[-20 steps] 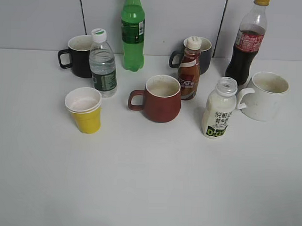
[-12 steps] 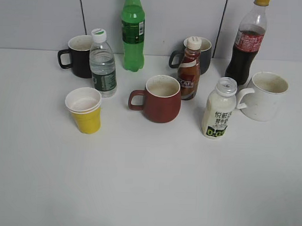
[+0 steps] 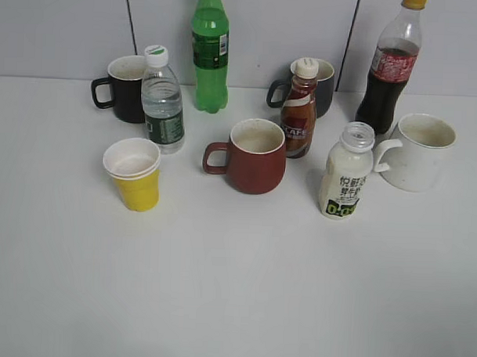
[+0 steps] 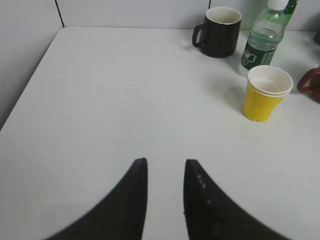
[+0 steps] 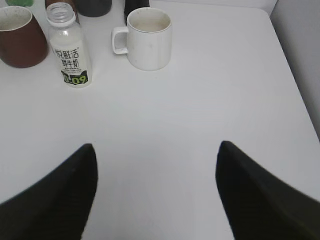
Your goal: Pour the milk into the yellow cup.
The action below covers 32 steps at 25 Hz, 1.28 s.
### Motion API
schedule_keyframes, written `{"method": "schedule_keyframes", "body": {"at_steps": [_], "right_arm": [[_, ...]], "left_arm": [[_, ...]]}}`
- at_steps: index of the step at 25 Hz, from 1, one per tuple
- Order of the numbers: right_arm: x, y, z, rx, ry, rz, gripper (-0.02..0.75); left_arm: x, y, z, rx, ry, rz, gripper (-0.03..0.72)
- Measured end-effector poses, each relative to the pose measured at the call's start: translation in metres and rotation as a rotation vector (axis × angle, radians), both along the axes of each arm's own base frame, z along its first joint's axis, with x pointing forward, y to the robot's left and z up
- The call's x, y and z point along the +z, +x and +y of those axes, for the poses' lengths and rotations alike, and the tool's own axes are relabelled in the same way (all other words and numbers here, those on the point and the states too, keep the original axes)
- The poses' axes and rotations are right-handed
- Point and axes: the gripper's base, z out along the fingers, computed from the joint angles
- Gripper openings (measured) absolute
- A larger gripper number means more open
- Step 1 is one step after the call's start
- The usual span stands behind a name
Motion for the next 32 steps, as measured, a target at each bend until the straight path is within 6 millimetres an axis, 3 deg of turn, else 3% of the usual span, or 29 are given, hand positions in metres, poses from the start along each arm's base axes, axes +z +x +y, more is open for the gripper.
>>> {"method": "schedule_keyframes", "body": {"at_steps": [25,29,32], "right_arm": [[0.0,0.0,0.001,0.004,0.006,0.001,0.553],[0.006,0.0,0.005,0.035,0.053,-0.029,0.553],[0.02,0.012,0.01,0.061,0.11,-0.109,0.553]], "left_arm": [[0.001,0.0,-0.001,-0.014,-0.015,-0.003,0.189],[0.011,-0.001,-0.001,-0.038,-0.018,-0.079,0.189],[0.022,0.003,-0.001,-0.044,-0.019,-0.206,0.189]]}}
